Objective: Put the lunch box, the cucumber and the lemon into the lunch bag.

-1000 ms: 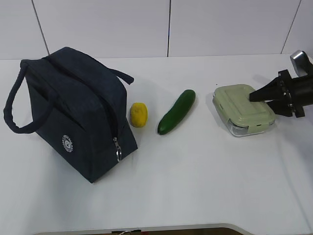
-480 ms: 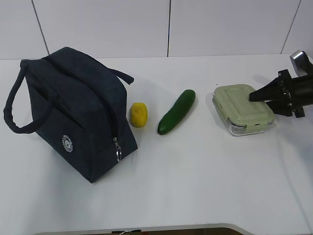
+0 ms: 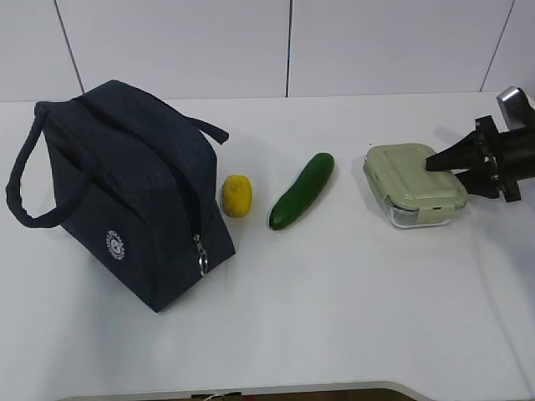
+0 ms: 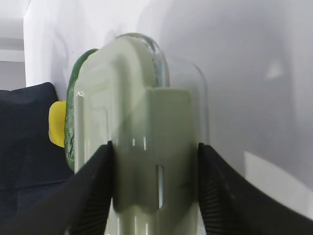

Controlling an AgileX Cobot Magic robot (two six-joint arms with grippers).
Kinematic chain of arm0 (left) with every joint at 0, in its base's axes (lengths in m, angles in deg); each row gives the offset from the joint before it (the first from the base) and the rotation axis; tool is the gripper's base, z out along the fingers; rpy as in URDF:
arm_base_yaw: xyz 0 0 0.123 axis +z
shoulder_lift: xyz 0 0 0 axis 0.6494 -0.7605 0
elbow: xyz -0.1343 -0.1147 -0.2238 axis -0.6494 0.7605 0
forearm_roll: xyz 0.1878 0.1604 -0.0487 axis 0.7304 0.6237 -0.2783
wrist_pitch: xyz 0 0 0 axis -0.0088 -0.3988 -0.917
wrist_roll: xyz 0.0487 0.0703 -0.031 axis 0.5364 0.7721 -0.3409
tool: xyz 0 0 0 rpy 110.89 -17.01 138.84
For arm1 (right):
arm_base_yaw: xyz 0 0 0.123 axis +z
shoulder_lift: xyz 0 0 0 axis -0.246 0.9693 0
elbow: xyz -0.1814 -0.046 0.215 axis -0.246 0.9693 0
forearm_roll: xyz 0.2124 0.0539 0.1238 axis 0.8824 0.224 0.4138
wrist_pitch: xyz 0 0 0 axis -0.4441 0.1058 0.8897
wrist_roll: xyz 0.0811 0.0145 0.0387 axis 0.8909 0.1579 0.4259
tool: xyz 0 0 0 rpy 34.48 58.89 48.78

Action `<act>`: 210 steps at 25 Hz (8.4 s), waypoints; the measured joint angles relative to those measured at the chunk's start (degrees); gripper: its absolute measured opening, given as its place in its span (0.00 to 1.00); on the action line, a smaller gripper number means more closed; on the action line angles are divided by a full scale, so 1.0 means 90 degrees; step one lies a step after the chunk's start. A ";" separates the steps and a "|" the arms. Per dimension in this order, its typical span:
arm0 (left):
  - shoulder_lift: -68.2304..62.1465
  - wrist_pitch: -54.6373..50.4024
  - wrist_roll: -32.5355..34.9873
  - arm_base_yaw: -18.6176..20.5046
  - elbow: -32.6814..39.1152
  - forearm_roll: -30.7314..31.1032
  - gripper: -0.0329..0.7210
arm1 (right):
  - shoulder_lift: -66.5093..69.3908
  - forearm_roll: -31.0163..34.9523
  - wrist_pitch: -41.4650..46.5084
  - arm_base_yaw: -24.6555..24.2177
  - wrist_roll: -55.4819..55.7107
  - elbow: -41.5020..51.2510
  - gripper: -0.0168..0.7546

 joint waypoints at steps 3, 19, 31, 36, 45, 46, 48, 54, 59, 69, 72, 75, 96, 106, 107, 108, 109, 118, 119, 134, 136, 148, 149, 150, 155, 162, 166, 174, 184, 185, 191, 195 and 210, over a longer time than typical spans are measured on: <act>0.0000 0.0000 0.0000 0.0000 0.0000 0.0000 0.64 | -0.0013 0.0000 -0.0030 0.0000 0.0022 0.0000 0.52; -0.0282 0.0383 0.0246 0.0000 0.0000 -0.0370 0.60 | -0.0749 -0.0002 -0.0185 0.0062 0.0273 0.0000 0.52; -0.1442 0.1220 0.0442 0.0000 0.0000 -0.1655 0.58 | -0.1356 0.0274 -0.0148 0.0076 0.0373 0.0000 0.52; -0.2004 0.1514 0.0445 0.0000 0.0000 -0.2488 0.58 | -0.1464 0.0409 -0.0148 0.0154 0.0385 0.0010 0.52; -0.2967 0.1983 0.0456 0.0000 0.0000 -0.3540 0.56 | -0.1546 0.0573 -0.0140 0.0760 0.0385 -0.0019 0.52; -0.3050 0.2009 0.0456 0.0000 0.0000 -0.3637 0.56 | -0.1546 0.0579 -0.0140 0.0820 0.0385 -0.0071 0.52; -0.3252 0.2033 0.0456 0.0000 0.0000 -0.3806 0.56 | -0.1546 0.0579 -0.0134 0.0937 0.0385 -0.0203 0.52; -0.3806 0.2146 0.0456 0.0000 0.0000 -0.3932 0.55 | -0.1546 0.0628 -0.0119 0.1193 0.0427 -0.0679 0.52; -0.4148 0.2410 0.0513 0.0000 0.0000 -0.4003 0.55 | -0.1546 0.0719 -0.0094 0.1379 0.0523 -0.0915 0.52; -0.4763 0.2807 0.1122 -0.0248 0.0000 -0.4792 0.55 | -0.1546 0.0889 -0.0042 0.1698 0.0538 -0.0939 0.52; -0.4855 0.3025 0.1158 -0.0599 0.0000 -0.4831 0.55 | -0.1546 0.0899 -0.0042 0.1707 0.0538 -0.0939 0.52; -0.4941 0.3270 0.1174 -0.0889 0.0000 -0.4831 0.55 | -0.1546 0.0899 -0.0042 0.1707 0.0538 -0.0939 0.52; -0.5110 0.3446 0.1189 -0.1027 0.0000 -0.4556 0.48 | -0.1546 0.0904 -0.0042 0.1837 0.0685 -0.0939 0.52; -0.5110 0.3446 0.1189 -0.1027 0.0000 -0.4532 0.04 | -0.1560 0.0914 0.0001 0.2368 0.0696 -0.1567 0.52; -0.5110 0.3446 0.1189 -0.1027 0.0000 -0.4532 0.03 | -0.1560 0.0914 0.0014 0.2422 0.0696 -0.1612 0.52; -0.5110 0.3446 0.1194 -0.1027 0.0000 -0.4532 0.03 | -0.1560 0.0914 0.0014 0.2495 0.0696 -0.1663 0.52; -0.5110 0.3446 0.1222 -0.1027 0.0000 -0.4532 0.03 | -0.1560 0.0914 0.0014 0.2574 0.0696 -0.1710 0.52; -0.5110 0.3385 0.1704 -0.1027 0.0000 -0.4654 0.03 | -0.1560 0.0916 0.0046 0.3302 0.0746 -0.1804 0.52; -0.5110 0.3374 0.1806 -0.1027 0.0000 -0.4741 0.03 | -0.1560 0.0904 0.0046 0.3387 0.0746 -0.1804 0.52; -0.5110 0.3171 0.2235 -0.1027 0.0000 -0.5312 0.03 | -0.1560 0.0280 -0.0553 0.4264 0.0762 -0.1804 0.52; -0.5110 0.3168 0.2235 -0.1027 0.0000 -0.5359 0.03 | -0.1521 0.0213 -0.0751 0.4264 0.0762 -0.1804 0.52; -0.5110 0.3157 0.2247 -0.1027 0.0000 -0.5371 0.03 | -0.1026 -0.0327 -0.1247 0.4509 0.0584 -0.1818 0.52; -0.5110 0.3157 0.2247 -0.1027 0.0000 -0.5371 0.03 | -0.0992 -0.0376 -0.1266 0.4548 0.0470 -0.1818 0.52; -0.5110 0.3157 0.2247 -0.1027 0.0000 -0.5371 0.03 | -0.0959 -0.0444 -0.1281 0.4619 0.0327 -0.1818 0.52; -0.5110 0.3157 0.2258 -0.1027 0.0000 -0.5387 0.03 | -0.0957 -0.1174 -0.1332 0.4942 0.0047 -0.1878 0.52; -0.5110 0.3154 0.2283 -0.1027 0.0000 -0.5392 0.03 | -0.0957 -0.1597 -0.1353 0.5174 0.0021 -0.1878 0.52; -0.5110 0.3154 0.2283 -0.1027 0.0000 -0.5402 0.03 | -0.0957 -0.1639 -0.1353 0.5179 0.0021 -0.1878 0.52; -0.5110 0.3154 0.2283 -0.1027 0.0000 -0.5402 0.03 | -0.0957 -0.1791 -0.1387 0.5342 -0.0112 -0.1878 0.52; -0.5130 0.3154 0.2295 -0.1027 0.0000 -0.5511 0.03 | -0.0957 -0.2281 -0.1473 0.5581 -0.0358 -0.1878 0.52; -0.5130 0.3154 0.2295 -0.1027 0.0000 -0.5511 0.03 | -0.0957 -0.2292 -0.1485 0.5598 -0.0401 -0.1878 0.52; -0.5130 0.3154 0.2306 -0.1027 0.0000 -0.5525 0.03 | -0.0957 -0.2494 -0.1485 0.5712 -0.0526 -0.1878 0.52; -0.5130 0.3154 0.2328 -0.1027 0.0000 -0.5525 0.03 | -0.0957 -0.2538 -0.1485 0.5727 -0.0550 -0.1878 0.52; -0.5130 0.3154 0.2489 -0.1027 0.0000 -0.5525 0.03 | -0.0957 -0.2531 -0.1420 0.5741 -0.0550 -0.1882 0.58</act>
